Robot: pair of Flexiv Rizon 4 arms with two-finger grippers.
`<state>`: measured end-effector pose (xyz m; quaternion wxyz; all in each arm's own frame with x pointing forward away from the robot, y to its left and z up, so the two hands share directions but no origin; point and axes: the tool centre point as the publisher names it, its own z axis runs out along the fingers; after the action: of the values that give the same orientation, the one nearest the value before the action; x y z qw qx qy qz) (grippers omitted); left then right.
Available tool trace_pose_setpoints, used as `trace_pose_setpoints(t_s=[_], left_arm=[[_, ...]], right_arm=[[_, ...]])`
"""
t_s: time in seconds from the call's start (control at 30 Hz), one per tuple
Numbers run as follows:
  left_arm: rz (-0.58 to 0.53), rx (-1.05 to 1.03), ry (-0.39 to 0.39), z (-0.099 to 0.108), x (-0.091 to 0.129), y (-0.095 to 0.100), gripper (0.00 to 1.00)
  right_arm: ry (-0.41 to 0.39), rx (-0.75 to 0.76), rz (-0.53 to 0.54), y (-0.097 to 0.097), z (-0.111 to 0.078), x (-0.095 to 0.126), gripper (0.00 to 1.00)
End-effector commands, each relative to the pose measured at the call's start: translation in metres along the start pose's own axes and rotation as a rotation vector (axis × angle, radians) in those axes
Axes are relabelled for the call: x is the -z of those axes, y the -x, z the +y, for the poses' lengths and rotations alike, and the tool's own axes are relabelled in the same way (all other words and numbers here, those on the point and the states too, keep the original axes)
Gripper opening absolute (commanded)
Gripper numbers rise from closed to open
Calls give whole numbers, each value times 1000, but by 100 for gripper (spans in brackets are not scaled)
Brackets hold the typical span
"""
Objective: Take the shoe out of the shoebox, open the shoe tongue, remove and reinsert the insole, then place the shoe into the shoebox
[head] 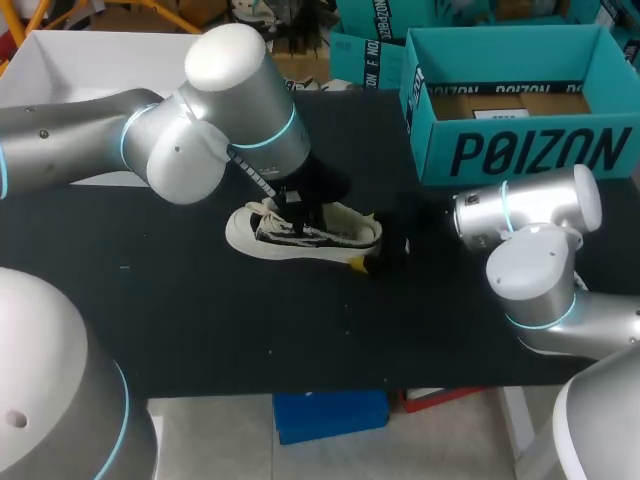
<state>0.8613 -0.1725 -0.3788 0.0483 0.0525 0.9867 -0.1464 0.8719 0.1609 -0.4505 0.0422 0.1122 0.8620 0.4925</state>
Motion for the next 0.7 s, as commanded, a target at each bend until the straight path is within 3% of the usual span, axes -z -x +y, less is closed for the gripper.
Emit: trace_pose_setpoints(t_s=[0.03, 0.4, 0.7], left_arm=[[108, 0, 42, -4, 2, 21, 0], [231, -77, 136, -22, 27, 41, 0], [282, -103, 183, -31, 36, 39, 0]], right_arm=[[-4, -2, -2, -1, -4, -6, 0], [-4, -2, -2, -1, -4, -6, 0], [-4, -2, -2, -1, -4, -6, 0]])
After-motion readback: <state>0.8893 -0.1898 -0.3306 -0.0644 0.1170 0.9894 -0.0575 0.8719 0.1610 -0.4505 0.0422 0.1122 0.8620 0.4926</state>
